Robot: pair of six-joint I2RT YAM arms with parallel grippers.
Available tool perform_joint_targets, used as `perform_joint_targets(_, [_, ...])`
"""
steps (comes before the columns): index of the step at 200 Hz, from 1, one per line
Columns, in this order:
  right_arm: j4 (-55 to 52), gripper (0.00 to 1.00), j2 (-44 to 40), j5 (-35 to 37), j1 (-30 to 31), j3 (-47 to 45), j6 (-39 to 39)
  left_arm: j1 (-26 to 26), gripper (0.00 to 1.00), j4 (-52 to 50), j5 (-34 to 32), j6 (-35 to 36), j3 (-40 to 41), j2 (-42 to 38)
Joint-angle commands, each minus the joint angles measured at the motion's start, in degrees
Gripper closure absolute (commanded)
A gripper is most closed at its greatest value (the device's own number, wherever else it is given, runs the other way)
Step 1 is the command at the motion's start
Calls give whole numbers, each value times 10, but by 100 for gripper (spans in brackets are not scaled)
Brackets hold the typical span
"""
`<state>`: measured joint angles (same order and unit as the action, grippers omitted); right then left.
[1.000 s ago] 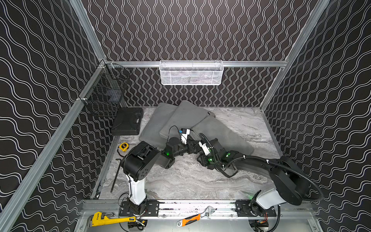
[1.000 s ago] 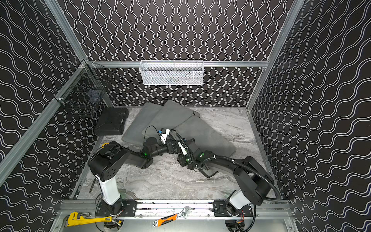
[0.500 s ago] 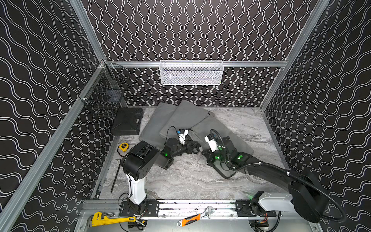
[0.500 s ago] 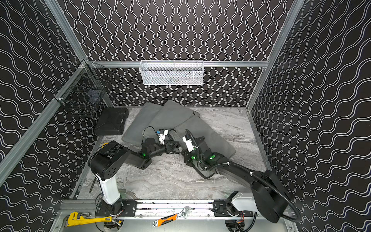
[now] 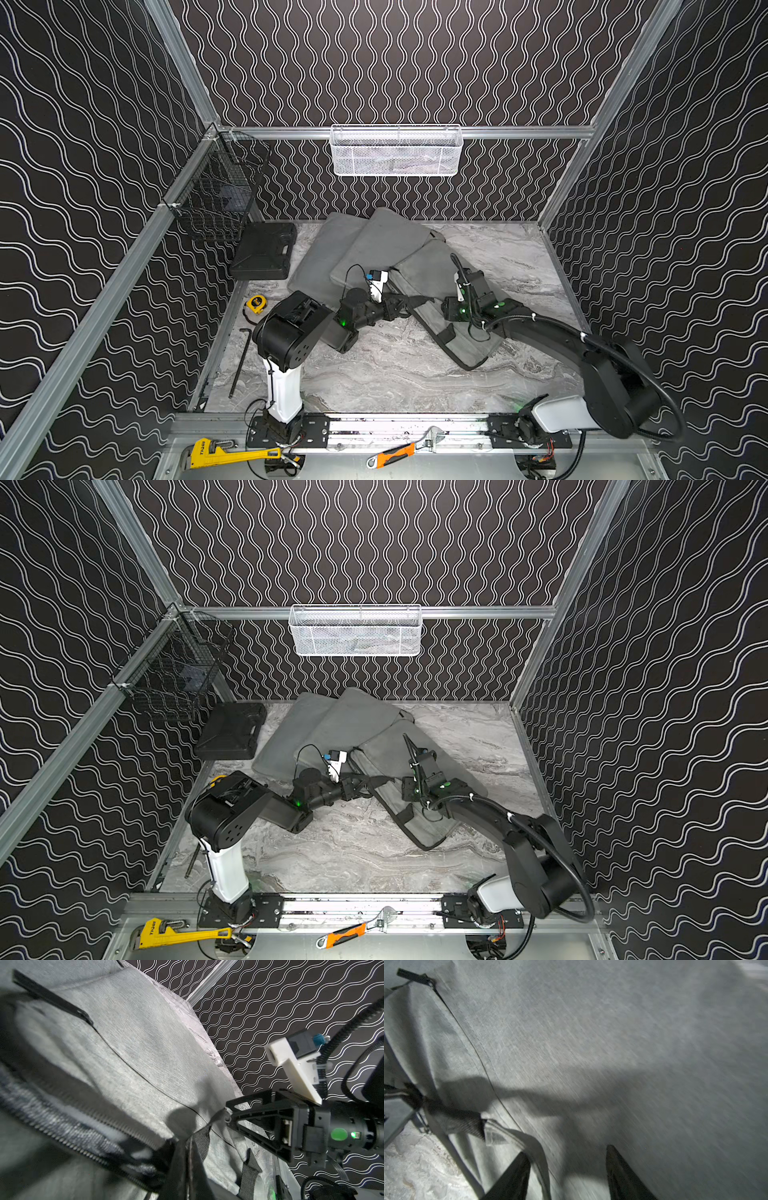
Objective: Open the zippered laptop bag and take out the laptop
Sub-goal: Unzip the zipper on the zippered laptop bag.
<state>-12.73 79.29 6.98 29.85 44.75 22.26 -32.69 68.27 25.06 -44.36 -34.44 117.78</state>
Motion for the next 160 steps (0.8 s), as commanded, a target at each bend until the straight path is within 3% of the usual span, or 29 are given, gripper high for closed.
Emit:
perform_joint_targets(1, [-37, 37, -44, 46, -1, -11, 5, 0, 100, -1, -6, 18, -5, -9])
perform_joint_targets(27, [-74, 35, -81, 58, 28, -12, -13, 0, 100, -13, -3, 20, -16, -11])
perform_joint_targets(75, [-164, 34, -51, 149, 168, 37, 0, 0, 100, -40, 1, 23, -32, -14])
perform_joint_targets(117, [-135, 32, -9, 93, 179, 22, -2, 0, 100, -58, 6, 28, -39, -22])
perform_joint_targets(160, [-133, 30, -24, 117, 222, 21, -14, 0, 100, -90, 9, 41, -50, -36])
